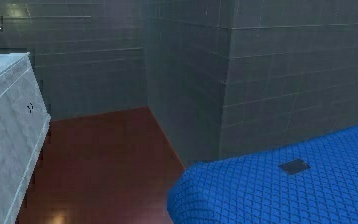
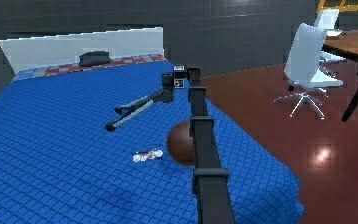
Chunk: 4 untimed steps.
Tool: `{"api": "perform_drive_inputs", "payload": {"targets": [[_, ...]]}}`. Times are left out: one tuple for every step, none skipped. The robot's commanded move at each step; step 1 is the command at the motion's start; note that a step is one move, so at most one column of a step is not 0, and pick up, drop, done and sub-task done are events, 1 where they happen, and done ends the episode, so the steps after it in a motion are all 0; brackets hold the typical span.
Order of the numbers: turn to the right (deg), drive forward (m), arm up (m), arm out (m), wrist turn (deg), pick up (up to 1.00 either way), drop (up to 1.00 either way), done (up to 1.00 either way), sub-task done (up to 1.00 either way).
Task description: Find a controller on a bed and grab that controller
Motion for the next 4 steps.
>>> {"api": "perform_drive_inputs", "payload": {"targets": [[0.0,0.00,0.00,0.00,21.0,0.00,0.00,0.00,0.00],[0.0,0.00,-0.30,0.00,0.0,0.00,0.00,0.00,0.00],[0.0,0.00,0.00,0.00,0.0,1.00,0.00,0.00,0.00],[0.0,0.00,0.10,0.00,0.0,0.00,0.00,0.00,0.00]]}}
